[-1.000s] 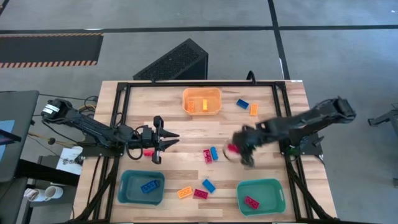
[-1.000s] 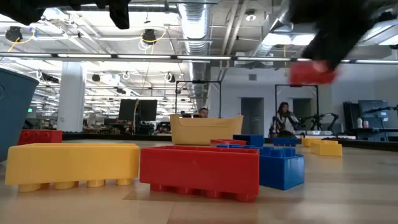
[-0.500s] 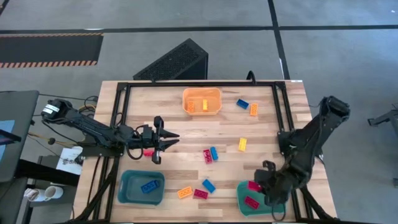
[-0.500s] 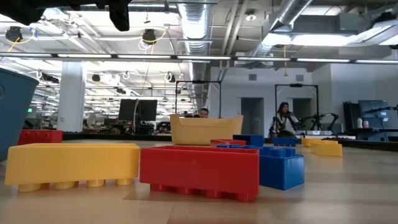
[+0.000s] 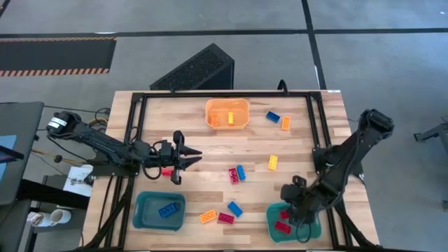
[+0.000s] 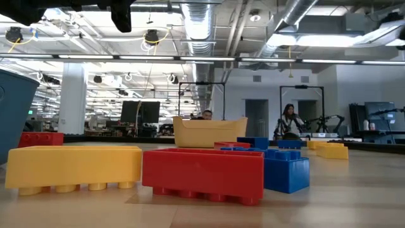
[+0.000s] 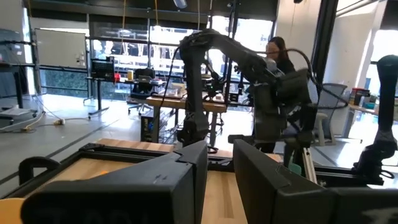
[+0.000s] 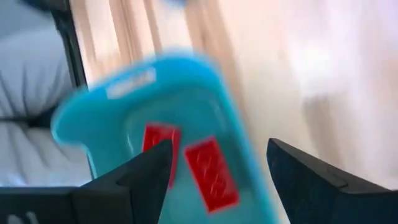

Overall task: Sort & place blocks by color
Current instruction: Put the blue game piece into the blue bin

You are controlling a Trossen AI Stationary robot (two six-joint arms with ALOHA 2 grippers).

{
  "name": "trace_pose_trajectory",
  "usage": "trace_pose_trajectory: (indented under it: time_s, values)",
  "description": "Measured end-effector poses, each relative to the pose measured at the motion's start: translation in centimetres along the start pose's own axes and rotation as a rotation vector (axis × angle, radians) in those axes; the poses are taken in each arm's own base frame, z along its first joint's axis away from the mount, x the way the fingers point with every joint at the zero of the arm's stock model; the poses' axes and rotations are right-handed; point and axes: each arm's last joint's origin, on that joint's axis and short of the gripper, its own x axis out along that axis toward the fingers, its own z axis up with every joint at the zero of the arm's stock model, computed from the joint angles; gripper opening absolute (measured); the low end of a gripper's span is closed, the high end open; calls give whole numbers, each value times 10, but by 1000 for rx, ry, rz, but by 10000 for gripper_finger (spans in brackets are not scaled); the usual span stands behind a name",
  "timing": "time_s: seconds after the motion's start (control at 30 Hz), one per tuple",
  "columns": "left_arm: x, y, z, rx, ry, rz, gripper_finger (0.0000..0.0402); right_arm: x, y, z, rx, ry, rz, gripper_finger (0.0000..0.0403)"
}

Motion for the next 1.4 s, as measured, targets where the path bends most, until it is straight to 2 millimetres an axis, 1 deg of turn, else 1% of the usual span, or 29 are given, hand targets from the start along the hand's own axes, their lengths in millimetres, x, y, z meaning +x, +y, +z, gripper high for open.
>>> trace_pose_trajectory:
  time_s: [0.13,0.23,0.3,0.4,0.5,0.67,0.83,1.1,1.3,1.4]
  values:
    - [0,0,0,1,2,6,66,-9,-5,18,-89,-183,-24,281]
    - [0,0,-1,-11,8,6,66,-12,-9,33,-175,-356,-101,281]
    - [0,0,-1,-20,14,6,66,-12,-12,45,-228,-437,-148,281]
    - [0,0,-2,-12,24,7,66,-11,-17,63,-276,-490,-176,281]
    - [0,0,-2,8,24,13,66,-10,-24,79,-260,-524,-175,281]
    - [0,1,-3,3,27,18,66,-10,-34,94,-272,-538,-178,281]
    - [0,1,-3,2,26,18,66,-7,-39,96,-264,-538,-189,281]
    - [0,1,-3,1,27,19,66,4,-43,91,-255,-561,-174,281]
    - [0,1,-3,1,27,20,66,17,-47,85,-225,-647,-112,281]
    - [0,1,-3,1,27,20,66,25,-51,80,-219,-662,-88,281]
